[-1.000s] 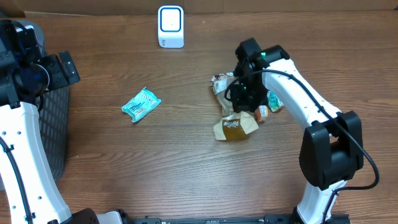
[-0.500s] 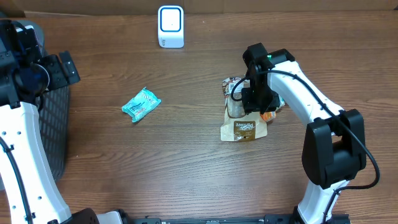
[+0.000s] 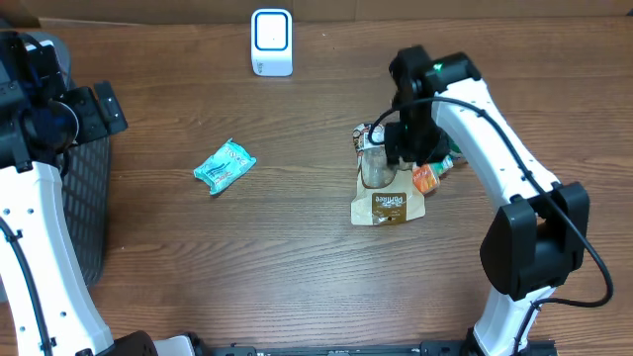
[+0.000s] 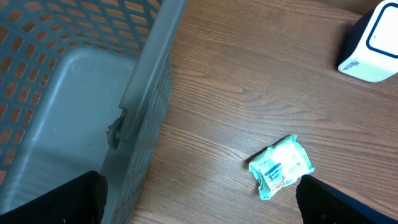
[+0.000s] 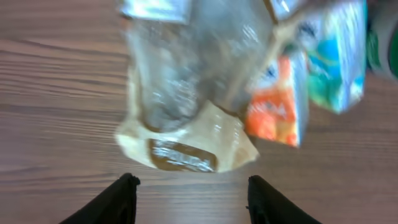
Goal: Scan the item barcode
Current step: 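Carry the snack bag right and lower it onto the table, then move the right gripper over the teal toilet-tissue pack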
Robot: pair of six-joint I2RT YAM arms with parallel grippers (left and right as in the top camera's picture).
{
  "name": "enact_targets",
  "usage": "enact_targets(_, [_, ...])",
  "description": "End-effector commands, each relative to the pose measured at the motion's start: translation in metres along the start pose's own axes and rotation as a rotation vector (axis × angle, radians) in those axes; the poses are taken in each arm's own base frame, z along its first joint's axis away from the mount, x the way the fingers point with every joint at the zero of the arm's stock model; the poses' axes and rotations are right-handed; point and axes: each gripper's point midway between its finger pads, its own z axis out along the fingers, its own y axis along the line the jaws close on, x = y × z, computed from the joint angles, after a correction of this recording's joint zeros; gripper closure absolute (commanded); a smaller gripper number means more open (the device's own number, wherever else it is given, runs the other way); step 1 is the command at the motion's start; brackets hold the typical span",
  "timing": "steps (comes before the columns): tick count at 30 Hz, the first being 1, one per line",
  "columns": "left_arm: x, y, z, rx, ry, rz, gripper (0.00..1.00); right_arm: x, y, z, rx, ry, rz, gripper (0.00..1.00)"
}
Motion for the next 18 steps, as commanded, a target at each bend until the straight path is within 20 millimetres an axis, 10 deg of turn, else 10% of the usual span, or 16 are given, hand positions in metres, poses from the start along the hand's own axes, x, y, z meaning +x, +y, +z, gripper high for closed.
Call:
enact_targets(1, [-0.006, 0.000, -0.005, 0.000, -0.020, 0.022, 0.00, -0.010, 0.026, -0.016, -0.135, -0.049, -0.019, 0.43])
enact_targets(18, [-0.006, 0.000, -0.005, 0.000, -0.020, 0.022, 0.00, -0.055, 0.136, -0.003, -0.409, -0.249, -0.191, 0.42])
